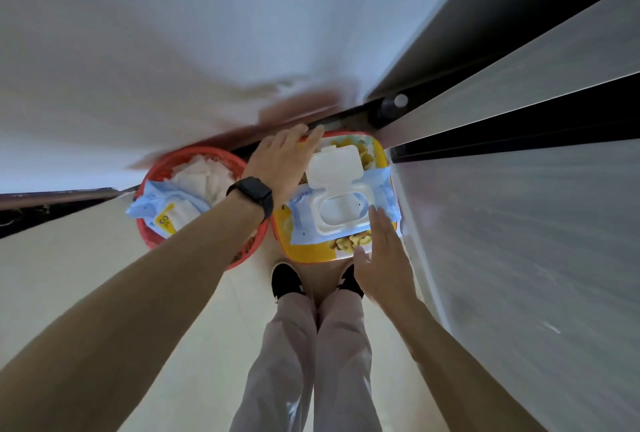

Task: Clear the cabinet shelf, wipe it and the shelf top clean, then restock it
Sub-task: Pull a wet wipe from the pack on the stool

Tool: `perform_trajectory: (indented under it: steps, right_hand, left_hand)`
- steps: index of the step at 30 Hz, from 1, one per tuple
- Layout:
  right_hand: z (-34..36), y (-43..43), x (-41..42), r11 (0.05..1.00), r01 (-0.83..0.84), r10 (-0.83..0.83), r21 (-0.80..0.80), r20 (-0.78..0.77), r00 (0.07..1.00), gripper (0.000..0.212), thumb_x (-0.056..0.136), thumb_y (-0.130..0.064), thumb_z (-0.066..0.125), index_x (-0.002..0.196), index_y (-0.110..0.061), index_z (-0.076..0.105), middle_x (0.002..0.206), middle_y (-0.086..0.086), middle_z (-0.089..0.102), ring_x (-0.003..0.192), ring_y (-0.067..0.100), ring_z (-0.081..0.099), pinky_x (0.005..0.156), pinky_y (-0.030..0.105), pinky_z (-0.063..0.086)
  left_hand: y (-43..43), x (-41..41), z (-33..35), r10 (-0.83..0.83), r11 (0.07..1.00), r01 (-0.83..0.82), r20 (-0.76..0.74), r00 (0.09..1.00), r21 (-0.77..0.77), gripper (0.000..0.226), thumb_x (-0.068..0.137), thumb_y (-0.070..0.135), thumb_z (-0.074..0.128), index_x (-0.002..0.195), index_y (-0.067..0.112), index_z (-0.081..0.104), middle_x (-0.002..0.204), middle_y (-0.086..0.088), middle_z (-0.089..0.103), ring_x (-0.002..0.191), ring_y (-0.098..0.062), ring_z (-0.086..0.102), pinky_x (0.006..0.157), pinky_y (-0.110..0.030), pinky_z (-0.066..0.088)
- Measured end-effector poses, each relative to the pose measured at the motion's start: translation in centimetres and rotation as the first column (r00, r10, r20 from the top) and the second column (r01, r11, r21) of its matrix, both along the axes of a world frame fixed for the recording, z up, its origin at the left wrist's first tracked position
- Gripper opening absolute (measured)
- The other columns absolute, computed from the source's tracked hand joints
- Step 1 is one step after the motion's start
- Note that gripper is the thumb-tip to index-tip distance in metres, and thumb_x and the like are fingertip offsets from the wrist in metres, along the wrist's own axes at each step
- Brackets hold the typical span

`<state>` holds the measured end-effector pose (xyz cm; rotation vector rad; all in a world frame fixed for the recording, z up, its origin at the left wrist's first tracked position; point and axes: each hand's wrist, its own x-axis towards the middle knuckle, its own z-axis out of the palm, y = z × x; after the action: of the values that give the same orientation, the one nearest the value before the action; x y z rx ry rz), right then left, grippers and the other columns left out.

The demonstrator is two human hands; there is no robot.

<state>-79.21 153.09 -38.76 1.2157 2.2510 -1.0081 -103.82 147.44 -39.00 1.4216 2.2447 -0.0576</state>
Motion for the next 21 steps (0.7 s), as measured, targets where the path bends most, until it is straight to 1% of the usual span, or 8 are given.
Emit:
perform_trajectory:
  steps: [3,5,8,10,11,15,18,21]
  right_hand:
    - [0.1,-0.3,-1.6,0.993,0.097,-0.097,0.064,-0.006,0.995,0.056,0.095,-0.032,0.053,0.148,-0.034,0.035,0.16,-0.004,0.022,0.146,0.02,0.02,0.109,0.039,0.035]
    - [-0.1,-0.7,-2.8,0.963,0.252,-0.248,0.094,-0.043,0.968,0.046,0.091,-0.036,0.059,0.136,-0.032,0.05,0.147,-0.003,0.035,0.137,0.022,0.032,0.104,0.041,0.039]
    - [-0.6,-0.4,-5.3,0.81,0.584,-0.582,0.052,-0.049,0.812,0.033,0.086,-0.041,0.067,0.115,-0.025,0.064,0.121,-0.007,0.044,0.117,0.016,0.047,0.096,0.036,0.043]
    - [-1.1,0.2,-6.9,0.707,0.707,-0.707,-0.012,0.0,0.707,0.028,0.087,-0.039,0.068,0.108,-0.02,0.065,0.111,-0.008,0.038,0.102,0.016,0.051,0.087,0.032,0.044]
    - [-1.3,0.3,-7.4,0.704,0.71,-0.71,-0.003,0.012,0.704,0.024,0.088,-0.037,0.067,0.104,-0.019,0.065,0.109,-0.008,0.037,0.101,0.018,0.053,0.088,0.034,0.046]
    - [-1.1,-0.1,-7.5,0.825,0.562,-0.559,0.068,-0.059,0.827,0.013,0.091,-0.035,0.065,0.087,-0.024,0.059,0.106,-0.007,0.043,0.105,0.022,0.057,0.092,0.04,0.047]
    - [0.5,-2.4,-7.0,0.87,0.466,-0.492,-0.164,-0.206,0.846,0.009,0.091,-0.027,0.067,0.086,-0.025,0.059,0.102,-0.007,0.06,0.097,0.014,0.061,0.084,0.026,0.05]
    - [1.5,-4.9,-6.2,0.885,0.355,-0.424,-0.302,-0.205,0.882,0.014,0.092,-0.025,0.065,0.084,-0.036,0.06,0.11,-0.018,0.064,0.105,0.005,0.06,0.087,0.021,0.048]
  left_hand:
    - [-3.8,1.4,-1.7,-0.334,0.901,0.374,-0.199,0.921,0.218,0.054,0.078,0.007,0.07,0.13,0.015,0.059,0.124,-0.009,0.062,0.115,-0.032,0.058,0.093,-0.044,0.042]
    - [-6.3,3.7,-2.7,-0.394,0.89,0.41,-0.118,0.912,0.198,0.06,0.084,0.012,0.054,0.143,0.016,0.049,0.147,-0.004,0.05,0.136,-0.025,0.046,0.112,-0.044,0.032]
    - [-7.6,7.0,-2.9,-0.105,0.994,0.111,0.205,0.973,-0.016,0.081,0.091,0.023,0.05,0.158,0.021,0.003,0.165,0.002,-0.005,0.152,-0.016,0.001,0.123,-0.046,0.011]
    - [-7.0,7.9,-2.9,0.086,0.996,-0.087,0.334,0.938,-0.013,0.078,0.094,0.023,0.05,0.158,0.024,0.005,0.164,0.006,-0.005,0.152,-0.012,-0.004,0.123,-0.045,0.011]
    - [-6.7,8.0,-2.8,0.151,0.987,-0.163,0.388,0.909,-0.002,0.077,0.093,0.021,0.051,0.157,0.025,0.01,0.165,0.007,0.0,0.152,-0.011,-0.002,0.122,-0.044,0.014]
    - [-6.6,7.8,-2.7,0.262,0.95,-0.312,0.491,0.831,0.022,0.069,0.091,0.015,0.048,0.154,0.028,0.024,0.164,0.01,0.012,0.151,-0.007,0.004,0.122,-0.042,0.017]
    - [-5.9,7.0,-1.8,0.387,0.874,-0.485,0.651,0.653,-0.032,0.048,0.1,0.018,0.041,0.147,0.029,0.042,0.16,0.012,0.025,0.149,-0.005,0.015,0.121,-0.028,0.017]
    - [-5.1,6.0,-1.1,0.565,0.674,-0.711,0.76,0.321,-0.201,0.034,0.104,0.035,0.039,0.127,0.029,0.063,0.147,0.014,0.049,0.136,-0.008,0.043,0.106,-0.022,0.034]
